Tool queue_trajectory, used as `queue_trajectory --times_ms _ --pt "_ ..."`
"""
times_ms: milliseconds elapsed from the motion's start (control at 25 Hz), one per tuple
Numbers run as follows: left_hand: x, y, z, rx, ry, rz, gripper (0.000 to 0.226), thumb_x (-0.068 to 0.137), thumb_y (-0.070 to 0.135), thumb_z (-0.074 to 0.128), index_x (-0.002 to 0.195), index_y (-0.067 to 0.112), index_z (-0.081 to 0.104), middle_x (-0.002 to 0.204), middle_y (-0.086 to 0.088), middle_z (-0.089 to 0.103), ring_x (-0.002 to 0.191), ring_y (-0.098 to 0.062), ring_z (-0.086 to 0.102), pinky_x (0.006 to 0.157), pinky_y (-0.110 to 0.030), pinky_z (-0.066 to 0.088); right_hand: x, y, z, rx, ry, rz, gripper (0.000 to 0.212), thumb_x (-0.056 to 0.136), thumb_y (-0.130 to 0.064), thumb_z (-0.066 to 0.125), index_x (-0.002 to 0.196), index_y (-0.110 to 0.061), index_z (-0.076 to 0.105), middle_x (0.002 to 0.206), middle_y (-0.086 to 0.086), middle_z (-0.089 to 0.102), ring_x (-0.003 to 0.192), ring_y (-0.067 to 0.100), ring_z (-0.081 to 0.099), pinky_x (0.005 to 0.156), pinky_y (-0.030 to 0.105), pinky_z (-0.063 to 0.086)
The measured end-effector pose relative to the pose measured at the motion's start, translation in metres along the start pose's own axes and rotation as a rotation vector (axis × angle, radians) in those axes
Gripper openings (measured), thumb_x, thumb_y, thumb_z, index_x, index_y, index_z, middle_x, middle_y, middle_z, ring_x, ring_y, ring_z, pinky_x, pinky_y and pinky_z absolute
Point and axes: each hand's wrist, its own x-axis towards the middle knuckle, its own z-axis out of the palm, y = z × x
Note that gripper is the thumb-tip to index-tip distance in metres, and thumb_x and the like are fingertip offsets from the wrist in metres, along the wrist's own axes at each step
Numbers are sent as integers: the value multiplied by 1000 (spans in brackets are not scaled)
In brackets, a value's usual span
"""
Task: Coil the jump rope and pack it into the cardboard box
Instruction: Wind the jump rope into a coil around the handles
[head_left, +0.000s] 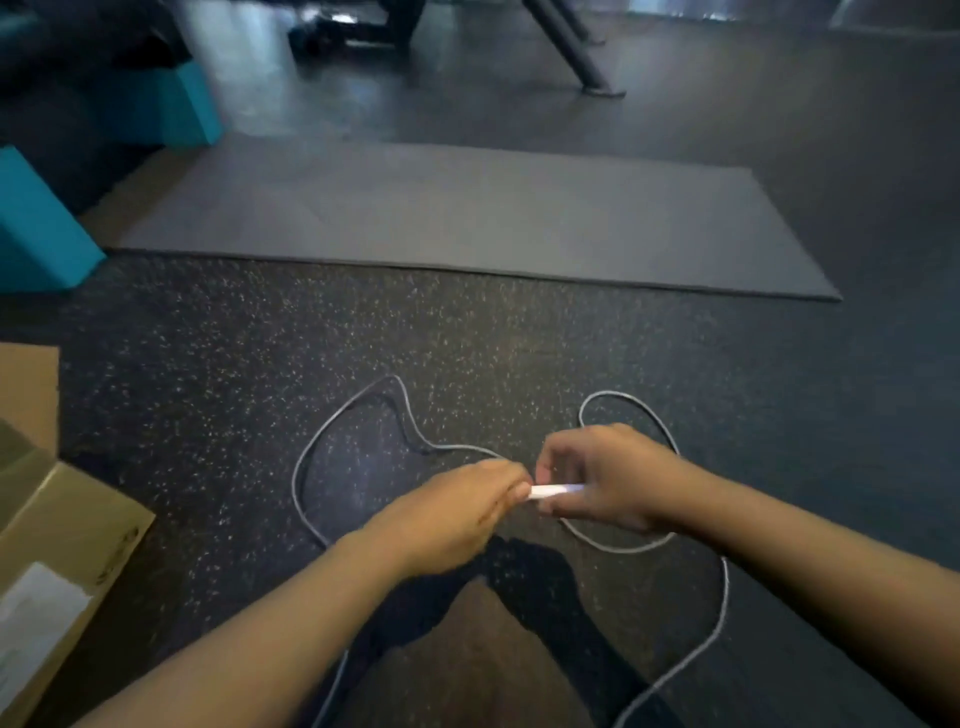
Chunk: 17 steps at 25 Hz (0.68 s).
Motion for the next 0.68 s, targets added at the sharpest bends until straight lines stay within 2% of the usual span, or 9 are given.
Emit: queue_trajectory --times_ms 120,200,320,400,440,520,560,640,680 --pt "10 1 -46 -173 241 9 25 107 37 35 97 22 52 82 10 52 73 -8 52 71 -36 45 -5 0 -57 585 225 31 37 77 -40 84 107 -24 69 81 -1 75 66 11 64 66 32 54" --pt "18 15 -64 -321 437 26 21 107 30 40 100 18 56 85 8 63 77 -3 58 75 -31 47 -2 -10 -62 907 289 5 55 75 -43 79 122 -21 63 97 2 76 76 17 72 82 40 61" --pt "34 57 -85 -590 555 109 20 105 24 44 113 11 57 109 6 75 85 -5 66 79 -30 53 10 -34 -39 800 193 -129 37 92 -45 64 122 -25 64 109 -7 75 96 -3 72 94 25 57" --pt "36 79 -101 -821 537 102 27 101 27 49 117 7 53 122 4 73 69 -12 62 64 -34 52 15 -49 -38 879 230 -210 35 96 -49 58 114 -21 69 99 -2 76 94 8 74 98 33 55" --pt "35 86 -112 -835 545 102 30 98 30 54 120 9 53 125 0 71 70 -14 61 62 -32 51 16 -53 -44 968 249 -237 37 95 -52 58 105 -18 69 85 2 71 81 16 72 92 37 56" --pt "27 91 -141 -560 713 103 48 91 34 69 134 27 48 145 0 54 116 -9 58 96 -28 48 10 -57 -61 1066 275 -278 42 93 -57 59 87 -16 66 64 0 49 56 15 52 64 35 50" --pt "21 95 -161 -277 828 156 67 88 36 73 145 34 37 158 4 36 141 -7 37 115 -32 32 5 -59 -72 1015 307 -287 43 93 -58 58 83 -16 65 62 -4 43 54 11 44 57 29 42" --pt "9 113 -207 500 901 331 73 92 46 64 154 35 28 167 4 17 154 -14 11 124 -45 9 -3 -64 -97 802 384 -319 43 90 -54 55 84 -13 64 60 -9 42 53 3 39 52 18 34" --pt "7 128 -227 865 783 382 56 97 54 50 149 39 39 163 4 31 152 -16 21 123 -50 9 -8 -67 -112 694 425 -352 42 89 -52 53 86 -12 65 60 -11 45 53 0 40 51 15 34"
